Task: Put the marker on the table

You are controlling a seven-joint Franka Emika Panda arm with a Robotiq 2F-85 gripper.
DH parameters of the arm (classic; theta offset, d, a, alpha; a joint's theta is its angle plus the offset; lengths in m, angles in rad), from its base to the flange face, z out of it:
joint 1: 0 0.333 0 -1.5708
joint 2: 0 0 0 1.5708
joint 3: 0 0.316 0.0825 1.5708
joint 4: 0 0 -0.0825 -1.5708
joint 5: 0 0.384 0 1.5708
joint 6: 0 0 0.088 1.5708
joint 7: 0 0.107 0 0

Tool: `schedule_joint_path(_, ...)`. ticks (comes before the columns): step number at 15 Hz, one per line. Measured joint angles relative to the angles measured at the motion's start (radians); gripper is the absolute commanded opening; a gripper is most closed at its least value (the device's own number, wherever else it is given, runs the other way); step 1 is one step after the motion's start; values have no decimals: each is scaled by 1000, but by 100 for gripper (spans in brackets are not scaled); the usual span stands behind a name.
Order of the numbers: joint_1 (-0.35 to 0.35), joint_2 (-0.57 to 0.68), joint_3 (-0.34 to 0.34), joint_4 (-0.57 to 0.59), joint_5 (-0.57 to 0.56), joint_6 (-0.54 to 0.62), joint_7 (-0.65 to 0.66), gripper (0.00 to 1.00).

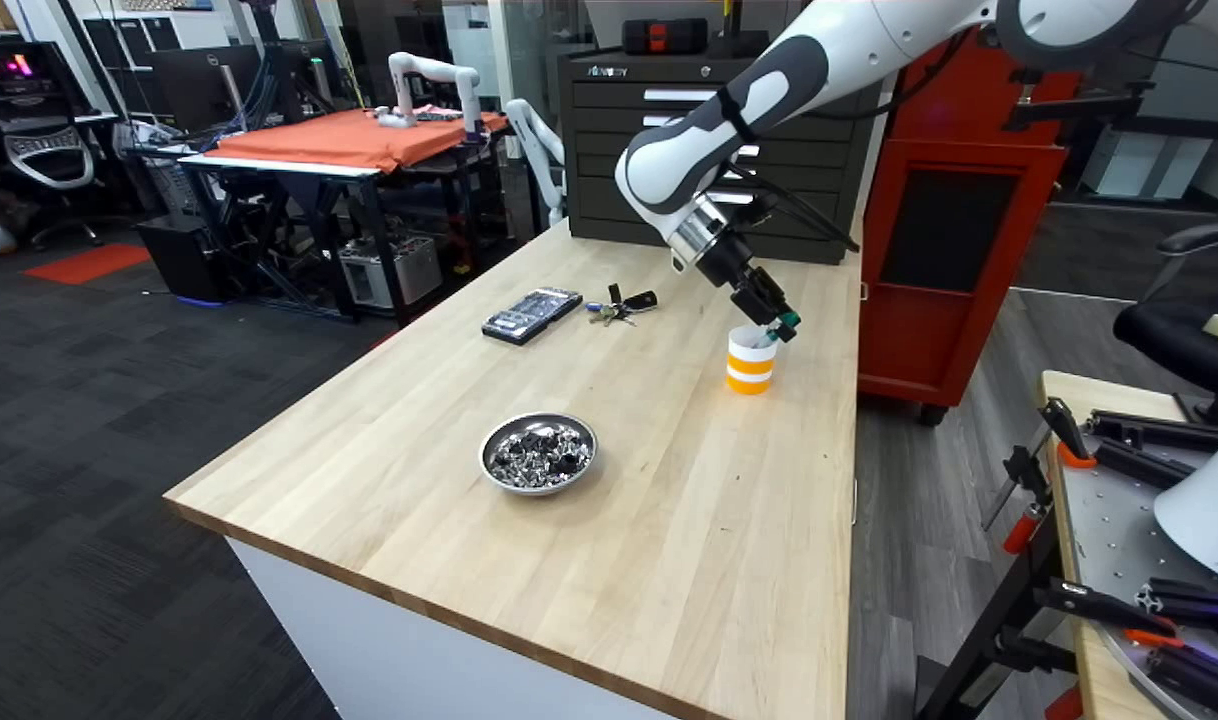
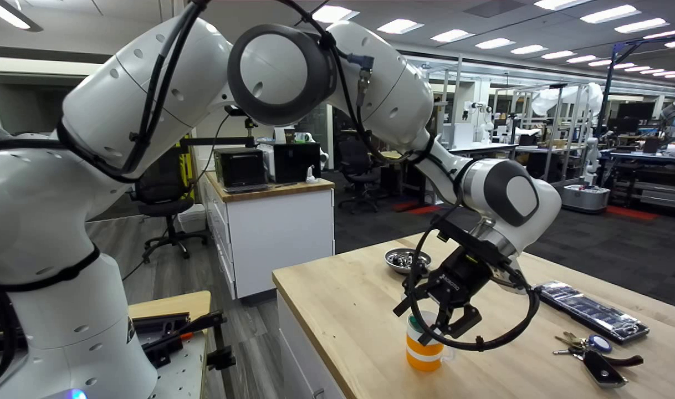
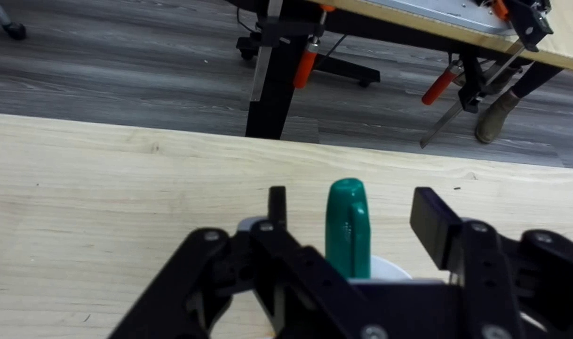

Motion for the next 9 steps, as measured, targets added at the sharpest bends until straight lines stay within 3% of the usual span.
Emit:
schedule_joint_path(6,-2,-5,-1,3,-7,1,-2,1)
schedule_joint_path(9,-3,-10,-1,9,-14,1,-3,6)
